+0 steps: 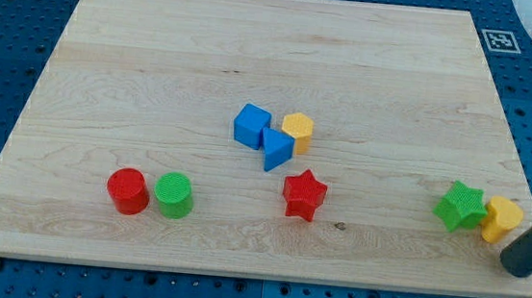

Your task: Place the yellow heart above the green star

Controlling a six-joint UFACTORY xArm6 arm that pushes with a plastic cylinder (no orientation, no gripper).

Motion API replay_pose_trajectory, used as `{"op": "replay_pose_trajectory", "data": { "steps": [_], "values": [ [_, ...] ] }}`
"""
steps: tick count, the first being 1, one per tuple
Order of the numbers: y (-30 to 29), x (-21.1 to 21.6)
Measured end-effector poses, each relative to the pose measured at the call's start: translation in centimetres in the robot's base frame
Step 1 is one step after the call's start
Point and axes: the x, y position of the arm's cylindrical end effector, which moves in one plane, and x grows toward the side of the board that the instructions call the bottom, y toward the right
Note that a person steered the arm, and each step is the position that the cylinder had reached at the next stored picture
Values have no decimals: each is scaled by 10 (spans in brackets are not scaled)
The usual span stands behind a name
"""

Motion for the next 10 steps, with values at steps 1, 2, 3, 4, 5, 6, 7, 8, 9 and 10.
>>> {"op": "replay_pose_trajectory", "data": {
  "steps": [1,2,3,4,5,6,7,8,9,10],
  "values": [
    [0,-10],
    [0,-21],
    [0,-32],
    [0,-45],
    [0,-68],
    [-1,-100],
    [-15,-137],
    [-20,-137],
    [-4,-127],
    [19,-126]
  ]
}}
